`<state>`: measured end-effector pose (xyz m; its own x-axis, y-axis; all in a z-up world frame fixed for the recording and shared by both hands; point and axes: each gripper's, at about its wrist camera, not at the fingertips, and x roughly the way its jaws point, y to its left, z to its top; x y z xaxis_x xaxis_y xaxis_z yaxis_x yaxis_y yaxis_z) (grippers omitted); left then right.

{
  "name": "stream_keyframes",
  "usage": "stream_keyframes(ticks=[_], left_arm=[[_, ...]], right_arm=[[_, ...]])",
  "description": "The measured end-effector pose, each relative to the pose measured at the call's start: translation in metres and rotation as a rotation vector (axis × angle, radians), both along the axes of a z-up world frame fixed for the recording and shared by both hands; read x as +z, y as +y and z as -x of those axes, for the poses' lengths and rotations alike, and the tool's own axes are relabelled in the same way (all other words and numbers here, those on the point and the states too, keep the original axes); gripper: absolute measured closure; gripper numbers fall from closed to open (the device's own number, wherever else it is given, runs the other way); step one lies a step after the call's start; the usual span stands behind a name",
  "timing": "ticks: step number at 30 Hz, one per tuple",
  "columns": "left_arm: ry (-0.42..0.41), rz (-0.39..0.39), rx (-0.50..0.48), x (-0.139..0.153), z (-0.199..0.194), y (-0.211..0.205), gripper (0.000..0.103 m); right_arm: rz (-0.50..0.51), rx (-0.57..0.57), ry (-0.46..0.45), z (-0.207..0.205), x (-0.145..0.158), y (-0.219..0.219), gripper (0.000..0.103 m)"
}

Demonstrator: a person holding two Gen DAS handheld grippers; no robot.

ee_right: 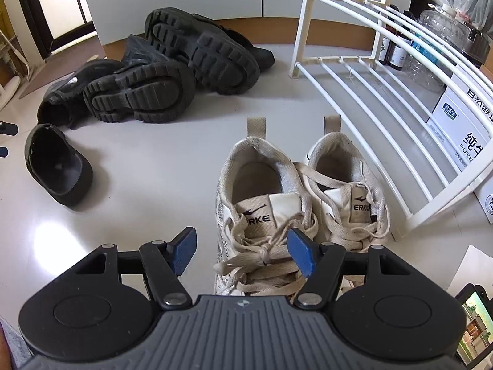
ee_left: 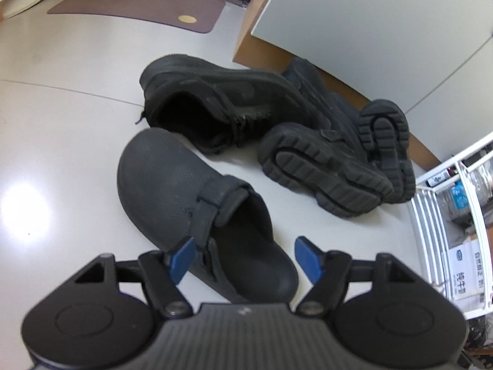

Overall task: Organize scattered shoes
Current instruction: 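Close the left gripper on the black clog's strap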

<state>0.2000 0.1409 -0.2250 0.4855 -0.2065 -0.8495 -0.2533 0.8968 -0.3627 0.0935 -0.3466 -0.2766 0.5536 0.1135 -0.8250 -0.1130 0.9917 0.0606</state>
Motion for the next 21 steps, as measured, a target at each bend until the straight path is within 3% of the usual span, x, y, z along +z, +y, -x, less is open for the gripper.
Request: stream_keyframes(ticks=[8, 21], left_arm=[[-0.038, -0.1, -0.047, 0.004, -0.021, 0.015, 0.029], [-0.002, -0.15, -0.046, -0.029, -0.034, 0.019, 0.028]], right_arm=[[-0.025, 0.024, -0.008, 0.002, 0.003, 0.004, 0.033], [-0.035, 0.039, 0.006, 0.004, -0.003, 0.013, 0.033]])
